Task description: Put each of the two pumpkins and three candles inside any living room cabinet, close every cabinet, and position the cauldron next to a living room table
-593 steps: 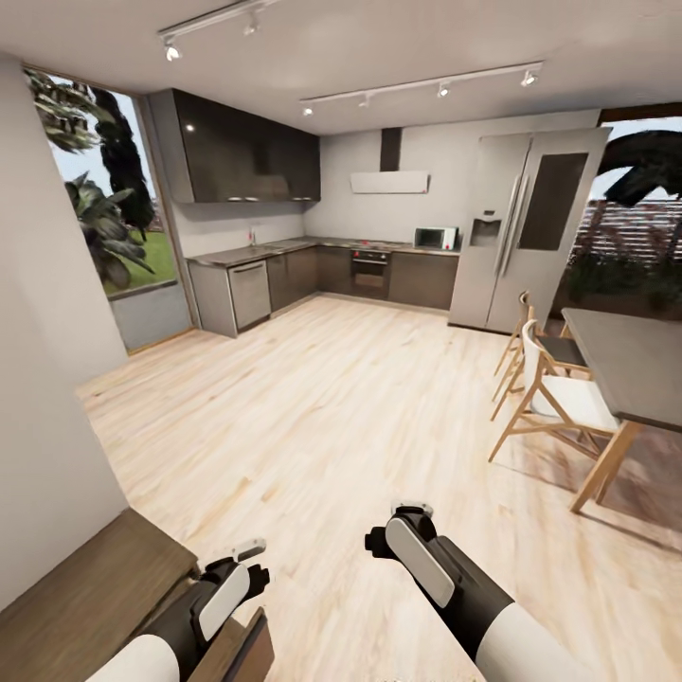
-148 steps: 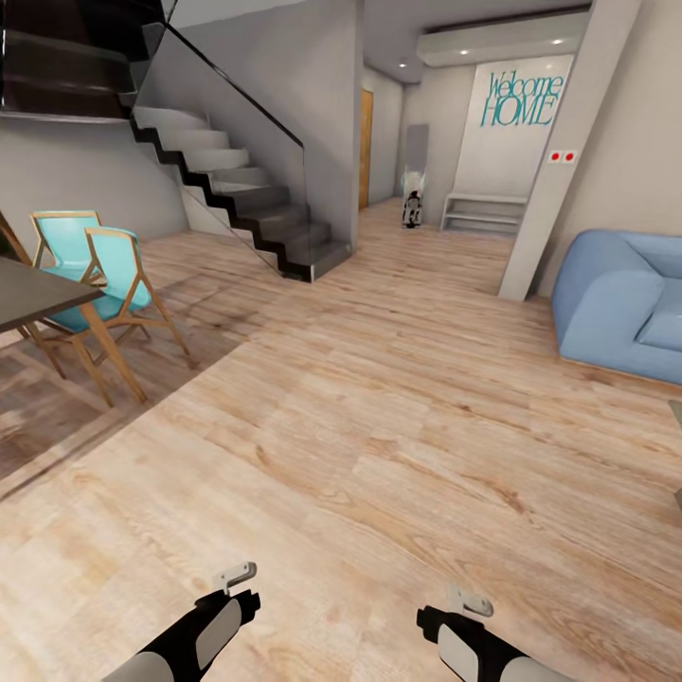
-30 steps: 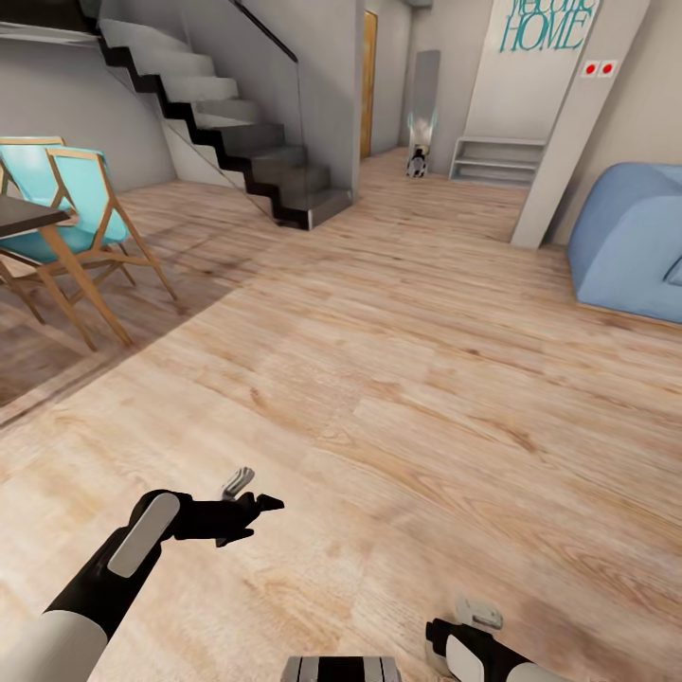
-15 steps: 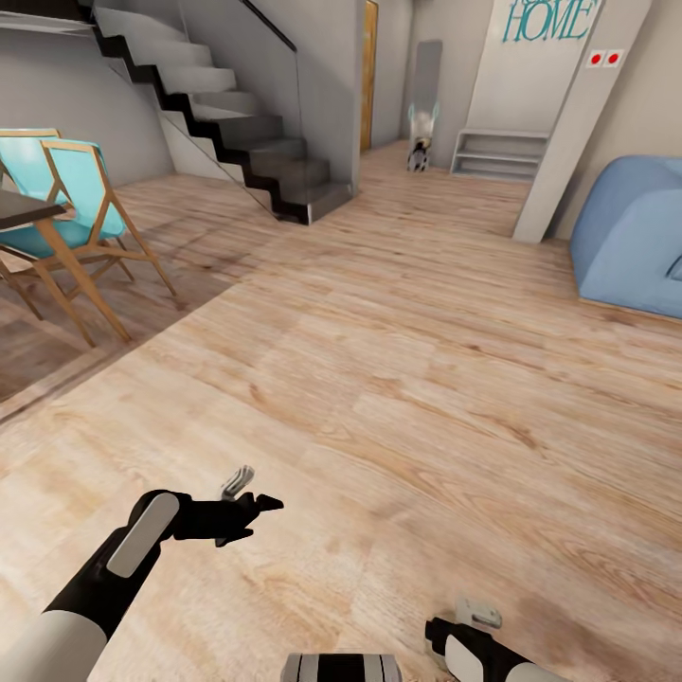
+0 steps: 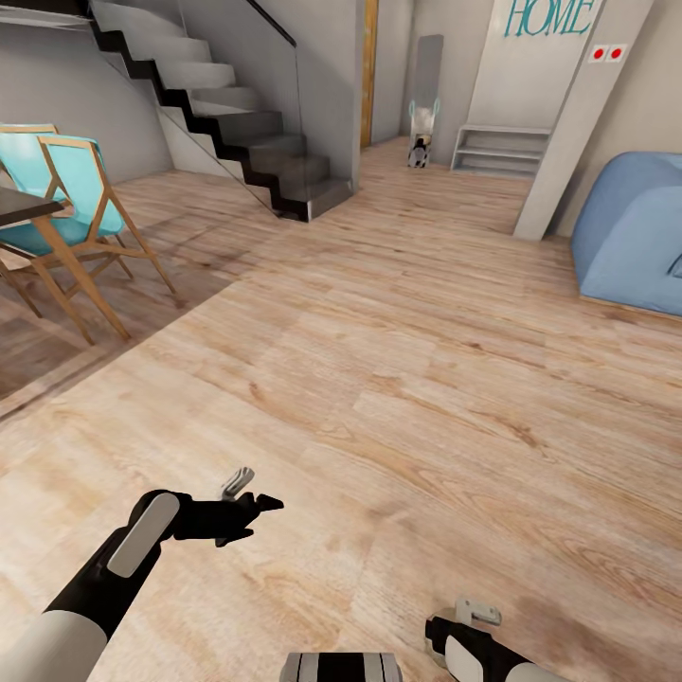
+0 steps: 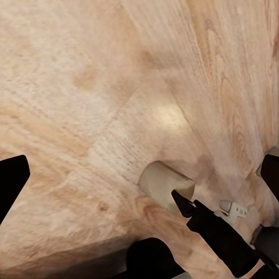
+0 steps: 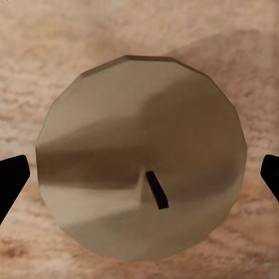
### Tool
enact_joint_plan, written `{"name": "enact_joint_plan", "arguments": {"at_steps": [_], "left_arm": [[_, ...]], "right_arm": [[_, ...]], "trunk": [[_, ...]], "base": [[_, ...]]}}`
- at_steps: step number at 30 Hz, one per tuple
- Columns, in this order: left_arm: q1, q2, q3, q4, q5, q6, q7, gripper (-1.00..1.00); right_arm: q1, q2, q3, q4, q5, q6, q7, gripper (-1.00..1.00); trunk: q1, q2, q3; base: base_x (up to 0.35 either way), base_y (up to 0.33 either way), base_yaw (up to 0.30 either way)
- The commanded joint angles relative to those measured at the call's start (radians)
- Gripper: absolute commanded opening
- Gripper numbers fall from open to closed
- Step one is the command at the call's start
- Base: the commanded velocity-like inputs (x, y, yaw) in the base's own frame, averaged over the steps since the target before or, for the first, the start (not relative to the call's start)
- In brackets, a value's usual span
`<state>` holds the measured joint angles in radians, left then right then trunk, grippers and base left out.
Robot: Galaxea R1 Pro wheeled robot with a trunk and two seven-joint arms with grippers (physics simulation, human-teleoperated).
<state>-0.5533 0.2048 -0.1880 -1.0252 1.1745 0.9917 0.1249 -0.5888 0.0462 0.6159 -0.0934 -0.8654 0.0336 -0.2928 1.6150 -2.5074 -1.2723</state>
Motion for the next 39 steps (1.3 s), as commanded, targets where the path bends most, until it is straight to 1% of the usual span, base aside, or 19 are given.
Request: {"name": "enact_joint_plan", "arguments": {"at_steps": [1,12,29,31,39], "left_arm": [[0.0,0.001,-0.002,-0.001,0.011,0.001,0.01,1.0],[0.0,0.0,-0.003,-0.001,0.021,0.001,0.01,1.0],[0.0,-0.001,-0.003,-0.001,0.024,0.001,0.01,1.0],[0.0,-0.002,-0.003,-0.001,0.025,0.001,0.01,1.0],[0.0,-0.002,-0.003,-0.001,0.026,0.001,0.01,1.0]], "right_arm": [[0.0,0.0,0.008,-0.002,-0.006,0.003,-0.006,1.0],[0.0,0.0,0.008,-0.002,-0.006,0.002,-0.006,1.0],[0.0,0.0,0.008,-0.002,-0.006,0.002,-0.006,1.0],[0.0,0.0,0.008,-0.002,-0.006,0.002,-0.006,1.0],[0.0,0.0,0.008,-0.002,-0.006,0.002,-0.006,1.0]], "trunk": [[0.0,0.0,-0.001],[0.0,0.0,-0.001],[0.0,0.0,-0.001],[0.001,-0.001,-0.008],[0.001,-0.001,-0.008]], "base": [[0.0,0.0,0.0],[0.0,0.0,0.0],[0.002,0.0,0.0],[0.0,0.0,0.0],[0.0,0.0,0.0]]}}
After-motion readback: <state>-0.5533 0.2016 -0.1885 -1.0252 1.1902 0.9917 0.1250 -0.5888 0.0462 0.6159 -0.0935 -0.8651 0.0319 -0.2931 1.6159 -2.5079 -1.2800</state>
